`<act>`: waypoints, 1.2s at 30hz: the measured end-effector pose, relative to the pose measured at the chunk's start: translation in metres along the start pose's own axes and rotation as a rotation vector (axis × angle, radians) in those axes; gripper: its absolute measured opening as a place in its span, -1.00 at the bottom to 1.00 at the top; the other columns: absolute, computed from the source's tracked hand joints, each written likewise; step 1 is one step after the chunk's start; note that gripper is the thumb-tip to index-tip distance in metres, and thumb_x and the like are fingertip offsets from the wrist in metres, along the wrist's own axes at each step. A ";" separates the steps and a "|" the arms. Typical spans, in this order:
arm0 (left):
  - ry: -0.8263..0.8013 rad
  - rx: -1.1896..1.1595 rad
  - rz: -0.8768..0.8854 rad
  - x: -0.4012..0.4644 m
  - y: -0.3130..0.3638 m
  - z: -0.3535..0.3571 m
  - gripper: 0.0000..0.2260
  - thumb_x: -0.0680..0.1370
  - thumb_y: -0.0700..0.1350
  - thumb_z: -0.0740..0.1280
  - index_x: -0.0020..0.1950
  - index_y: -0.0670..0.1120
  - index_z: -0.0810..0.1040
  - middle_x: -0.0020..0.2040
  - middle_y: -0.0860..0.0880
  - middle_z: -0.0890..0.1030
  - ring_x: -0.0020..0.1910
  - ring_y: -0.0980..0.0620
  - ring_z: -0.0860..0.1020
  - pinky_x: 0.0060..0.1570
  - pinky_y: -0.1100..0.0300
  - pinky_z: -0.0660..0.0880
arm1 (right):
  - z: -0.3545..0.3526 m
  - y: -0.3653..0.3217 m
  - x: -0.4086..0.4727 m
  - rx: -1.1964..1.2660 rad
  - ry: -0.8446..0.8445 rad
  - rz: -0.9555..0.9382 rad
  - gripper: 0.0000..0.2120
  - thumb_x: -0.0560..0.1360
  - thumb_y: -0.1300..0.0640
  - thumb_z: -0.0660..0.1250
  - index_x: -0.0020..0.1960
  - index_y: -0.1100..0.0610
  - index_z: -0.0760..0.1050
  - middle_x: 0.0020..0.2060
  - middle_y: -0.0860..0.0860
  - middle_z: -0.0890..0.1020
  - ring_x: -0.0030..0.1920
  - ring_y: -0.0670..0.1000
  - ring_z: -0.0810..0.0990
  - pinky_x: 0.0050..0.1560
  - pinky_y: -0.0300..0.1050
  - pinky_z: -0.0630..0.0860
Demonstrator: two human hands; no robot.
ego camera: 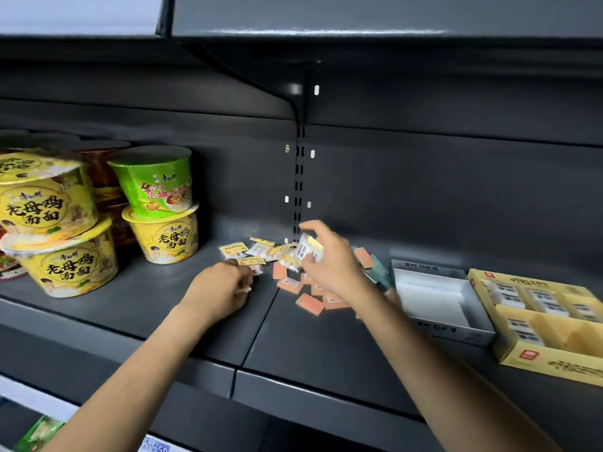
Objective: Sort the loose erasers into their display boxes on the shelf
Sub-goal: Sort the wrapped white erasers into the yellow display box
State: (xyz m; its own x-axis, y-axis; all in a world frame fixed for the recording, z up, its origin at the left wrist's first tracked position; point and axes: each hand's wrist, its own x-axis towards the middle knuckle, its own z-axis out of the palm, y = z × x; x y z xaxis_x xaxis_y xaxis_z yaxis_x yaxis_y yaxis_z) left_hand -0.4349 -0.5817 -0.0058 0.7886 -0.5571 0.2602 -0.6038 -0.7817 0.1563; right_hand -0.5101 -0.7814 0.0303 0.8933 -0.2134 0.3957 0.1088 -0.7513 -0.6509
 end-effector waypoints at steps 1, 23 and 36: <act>0.031 -0.007 -0.011 0.001 0.003 -0.002 -0.85 0.43 -0.13 0.28 -0.04 -0.01 0.57 -0.03 -0.05 0.58 -0.06 -0.11 0.57 -0.15 0.15 0.49 | -0.012 0.001 -0.001 0.044 0.013 0.022 -0.55 0.43 0.29 0.27 0.25 -0.07 0.42 -0.05 -0.15 0.46 -0.31 -0.15 0.43 -0.34 -0.31 0.34; -0.119 -1.307 0.010 0.034 0.289 0.007 -0.90 0.48 -0.28 0.36 -0.16 -0.10 0.59 -0.19 -0.22 0.56 -0.22 -0.07 0.48 -0.18 0.20 0.47 | -0.270 0.141 -0.096 0.151 0.304 0.388 -0.75 0.42 0.28 0.43 -0.17 0.02 0.40 -0.16 0.08 0.65 -0.18 0.04 0.65 -0.13 -0.02 0.59; -0.162 -1.182 0.060 0.038 0.358 0.052 -0.87 0.48 -0.26 0.37 -0.20 -0.05 0.64 -0.18 -0.04 0.66 -0.19 0.07 0.56 -0.13 0.32 0.49 | -0.316 0.206 -0.126 0.177 0.289 0.466 -0.77 0.44 0.38 0.36 -0.04 0.06 0.55 -0.15 -0.01 0.61 -0.18 -0.09 0.61 -0.29 -0.24 0.48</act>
State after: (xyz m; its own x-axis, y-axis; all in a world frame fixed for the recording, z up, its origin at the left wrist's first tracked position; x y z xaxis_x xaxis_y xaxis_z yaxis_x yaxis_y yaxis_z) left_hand -0.6153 -0.8971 0.0106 0.7101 -0.6788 0.1872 -0.3064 -0.0585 0.9501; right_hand -0.7383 -1.1065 0.0513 0.7113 -0.6779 0.1856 -0.1743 -0.4259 -0.8878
